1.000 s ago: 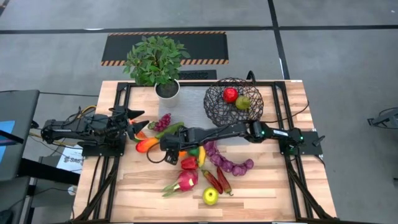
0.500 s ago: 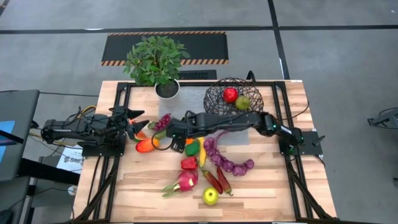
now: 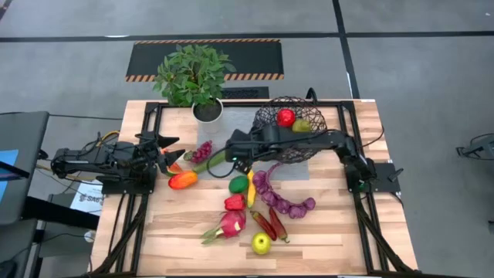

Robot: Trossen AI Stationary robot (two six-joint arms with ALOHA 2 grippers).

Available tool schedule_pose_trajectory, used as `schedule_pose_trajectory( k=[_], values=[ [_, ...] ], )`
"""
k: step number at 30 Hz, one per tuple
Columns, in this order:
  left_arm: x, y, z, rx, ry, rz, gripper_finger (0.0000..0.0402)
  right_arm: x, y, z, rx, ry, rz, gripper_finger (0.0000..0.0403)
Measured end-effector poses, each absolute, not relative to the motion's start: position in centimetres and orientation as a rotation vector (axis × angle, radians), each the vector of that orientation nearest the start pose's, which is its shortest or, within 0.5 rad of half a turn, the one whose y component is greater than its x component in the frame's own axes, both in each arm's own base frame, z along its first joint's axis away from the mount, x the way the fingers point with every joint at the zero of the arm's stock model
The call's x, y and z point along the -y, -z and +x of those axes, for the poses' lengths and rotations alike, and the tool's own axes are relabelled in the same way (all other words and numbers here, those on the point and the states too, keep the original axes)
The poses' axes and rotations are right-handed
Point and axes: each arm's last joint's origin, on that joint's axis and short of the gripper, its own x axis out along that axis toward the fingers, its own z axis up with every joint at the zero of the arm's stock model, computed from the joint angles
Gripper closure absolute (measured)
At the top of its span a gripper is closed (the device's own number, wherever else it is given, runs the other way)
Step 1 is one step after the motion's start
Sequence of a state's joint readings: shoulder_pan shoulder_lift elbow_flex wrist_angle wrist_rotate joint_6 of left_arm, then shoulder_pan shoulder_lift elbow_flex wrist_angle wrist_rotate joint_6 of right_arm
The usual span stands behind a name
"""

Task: Build produce basket
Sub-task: Put the orange into the wire basket

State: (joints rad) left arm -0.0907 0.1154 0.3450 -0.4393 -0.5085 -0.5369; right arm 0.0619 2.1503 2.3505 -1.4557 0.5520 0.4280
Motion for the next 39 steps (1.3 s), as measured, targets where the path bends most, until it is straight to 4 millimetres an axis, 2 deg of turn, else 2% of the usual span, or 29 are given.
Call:
schedule_pose_trajectory(
  k=[7,12,16,19,23,34,39],
  values=[
    [-0.7,-22.9,7.5,-0.085,-0.459,-0.465,0.0047,0.0,-36.7,39.4,-1.093,0.755,-0.03,0.0137],
    [-0.7,-22.7,7.4,-0.102,-0.461,-0.462,0.0047,1.5,-38.2,37.2,-1.088,0.782,-0.012,0.0137],
    [-0.7,-22.4,7.4,-0.128,-0.469,-0.459,0.0047,3.6,-38.5,34.9,-1.101,0.863,0.018,0.0137],
    [-0.7,-22.4,7.4,-0.132,-0.47,-0.459,0.0047,5.3,-37.8,33.2,-1.086,0.94,0.064,0.0137],
    [-0.8,-22.4,7.3,-0.13,-0.476,-0.457,0.0047,7.3,-35.4,31.4,-1.043,1.006,0.12,0.0137],
    [-0.8,-22.4,7.3,-0.13,-0.476,-0.458,0.0047,11.3,-24.7,27.4,-1.0,0.999,0.378,0.0137],
    [-0.8,-22.4,7.3,-0.128,-0.477,-0.468,0.0047,12.4,-21.8,26.2,-1.029,0.997,0.479,0.0137]
  ],
)
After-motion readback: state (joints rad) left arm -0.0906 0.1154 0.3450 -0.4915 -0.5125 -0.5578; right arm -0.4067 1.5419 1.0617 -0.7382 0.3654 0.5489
